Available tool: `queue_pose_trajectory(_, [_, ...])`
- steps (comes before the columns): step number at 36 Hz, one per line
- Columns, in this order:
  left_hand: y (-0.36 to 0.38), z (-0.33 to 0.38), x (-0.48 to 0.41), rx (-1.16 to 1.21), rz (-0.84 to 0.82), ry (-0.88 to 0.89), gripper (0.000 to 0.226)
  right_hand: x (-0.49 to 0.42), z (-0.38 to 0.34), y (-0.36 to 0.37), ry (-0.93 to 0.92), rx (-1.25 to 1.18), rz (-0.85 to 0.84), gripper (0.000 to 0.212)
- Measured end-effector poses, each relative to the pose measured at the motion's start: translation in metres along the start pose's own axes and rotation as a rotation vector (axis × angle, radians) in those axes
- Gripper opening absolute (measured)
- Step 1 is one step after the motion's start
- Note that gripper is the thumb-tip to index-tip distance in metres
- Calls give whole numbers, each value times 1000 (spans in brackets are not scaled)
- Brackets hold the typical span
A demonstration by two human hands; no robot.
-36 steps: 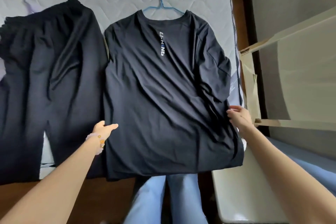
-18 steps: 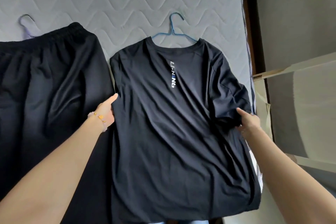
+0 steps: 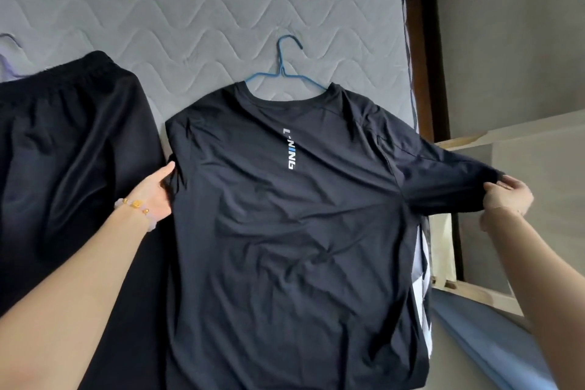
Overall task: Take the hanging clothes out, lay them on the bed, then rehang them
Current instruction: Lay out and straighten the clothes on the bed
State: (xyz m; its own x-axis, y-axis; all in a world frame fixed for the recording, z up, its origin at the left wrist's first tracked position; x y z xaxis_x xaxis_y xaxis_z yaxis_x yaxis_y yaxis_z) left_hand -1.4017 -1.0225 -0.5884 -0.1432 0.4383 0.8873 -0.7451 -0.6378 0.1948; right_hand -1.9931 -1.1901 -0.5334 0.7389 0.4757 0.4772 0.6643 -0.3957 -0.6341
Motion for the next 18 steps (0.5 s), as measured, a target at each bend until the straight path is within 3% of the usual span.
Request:
queue_pose_trajectory(3, [8,6,1,-37,-33,-15,35,4,-3,13,-79,211,5,46])
queue_pose_trajectory(6, [14,13,1,-188,31,28,29,21,-14,33,-280,458,5,46])
queue_pose_trajectory(9, [12,25,5,-311,207,181,24,44,-19,67,-436,543,-179,44])
queue_pose_trajectory(13, [13,34,16,-325,234,267,18,71,-21,108,-541,618,-418,51])
queue_pose_trajectory(16, [13,36,20,-301,264,280,28,88,-21,128,-622,709,-491,54])
queue_pose_trajectory(18, [17,35,24,-206,247,219,19,96,-18,137,-669,773,-522,56])
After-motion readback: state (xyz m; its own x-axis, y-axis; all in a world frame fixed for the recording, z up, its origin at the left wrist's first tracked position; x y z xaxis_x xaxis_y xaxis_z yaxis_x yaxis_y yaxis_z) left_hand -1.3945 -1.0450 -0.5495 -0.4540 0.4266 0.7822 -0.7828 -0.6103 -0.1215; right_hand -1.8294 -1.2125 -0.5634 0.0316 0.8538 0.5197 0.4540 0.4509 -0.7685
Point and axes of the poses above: each hand's wrist, its own x-axis away from the middle knuckle, its own y-axis out of the palm, z = x × y, the point moved 5 cm from there along -x, towards the middle knuckle, and after that the axes turned 5 degrees about y, right-handed, at the moved point
